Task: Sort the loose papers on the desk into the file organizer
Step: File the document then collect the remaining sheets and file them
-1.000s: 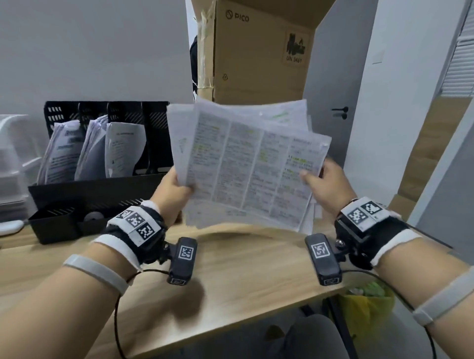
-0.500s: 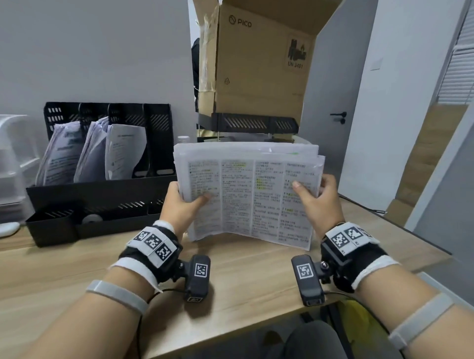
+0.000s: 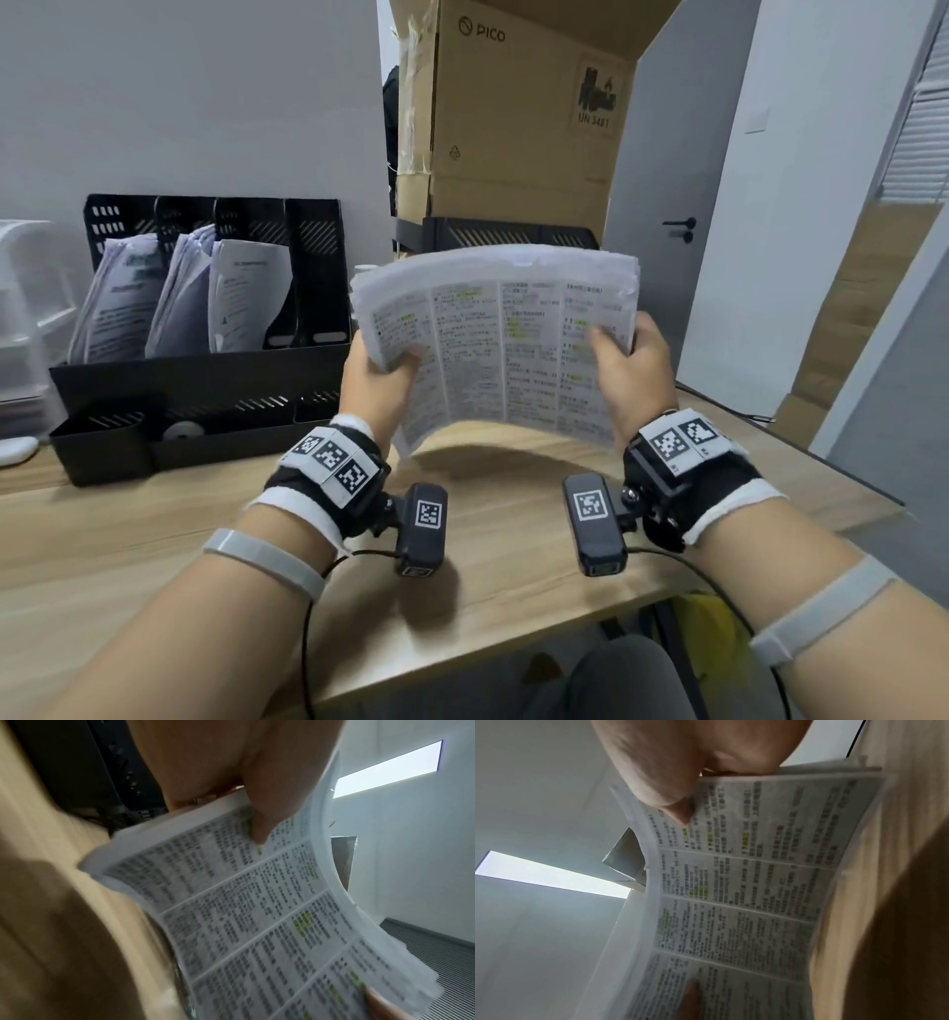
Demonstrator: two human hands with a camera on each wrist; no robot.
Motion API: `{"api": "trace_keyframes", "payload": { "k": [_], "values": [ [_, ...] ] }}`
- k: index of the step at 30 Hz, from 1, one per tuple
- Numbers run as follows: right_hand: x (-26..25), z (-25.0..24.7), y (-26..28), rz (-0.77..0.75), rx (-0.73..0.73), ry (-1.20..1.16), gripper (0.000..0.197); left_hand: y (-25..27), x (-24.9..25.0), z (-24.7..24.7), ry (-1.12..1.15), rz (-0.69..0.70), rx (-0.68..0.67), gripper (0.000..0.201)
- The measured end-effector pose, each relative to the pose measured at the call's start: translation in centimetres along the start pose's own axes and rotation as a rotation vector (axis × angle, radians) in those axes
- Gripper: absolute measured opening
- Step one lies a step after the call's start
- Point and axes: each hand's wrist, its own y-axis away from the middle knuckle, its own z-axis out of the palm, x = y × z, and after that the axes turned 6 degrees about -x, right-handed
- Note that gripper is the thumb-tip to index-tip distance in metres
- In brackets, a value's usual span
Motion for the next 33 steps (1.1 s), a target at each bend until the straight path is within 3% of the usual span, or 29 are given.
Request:
{"api": "trace_keyframes", "payload": {
  "k": [6,11,16,21,23,26,29,31,33],
  "values": [
    [2.4,-0.9,0.9,0.181,-0.002,0.023,0.033,0.0,-1.7,-0.9,-0.049,-0.106,-0.046,0.054],
    [2.8,-1.3,0.4,0.252,-0.104,0.081,0.031,0.2,-2.0,-0.3,-0.041,-0.102,-0.098,0.064],
    [3.4,-1.8,0.1,0.259,-0.140,0.088,0.023,0.2,-2.4,-1.1,-0.052,-0.092,-0.144,0.046],
    [3.9,-1.5,0.2,0.254,-0.216,0.086,0.017,0.6,-2.8,-2.1,-0.113,-0.231,-0.262,0.022],
    [3.8,-1.3,0.0,0.267,-0.220,0.092,0.012,0.6,-2.5,-2.6,-0.150,-0.193,-0.228,0.022],
    [3.6,-1.0,-0.7,0.304,-0.165,0.187,0.036,0.7,-2.1,-3.6,-0.172,-0.147,-0.157,0.014],
    [1.7,-0.3,-1.0,0.168,-0.039,0.399,0.038,0.9,-1.3,-4.5,-0.130,-0.133,-0.035,0.014],
    [-0.6,0.8,-1.2,0.090,-0.182,0.329,0.031,1.1,-0.4,-5.1,-0.133,-0.072,0.043,0.020],
    [-3.9,2.3,-1.1,0.221,-0.455,0.083,0.046,1.5,0.7,-5.4,-0.135,-0.016,0.080,0.027]
  ]
}}
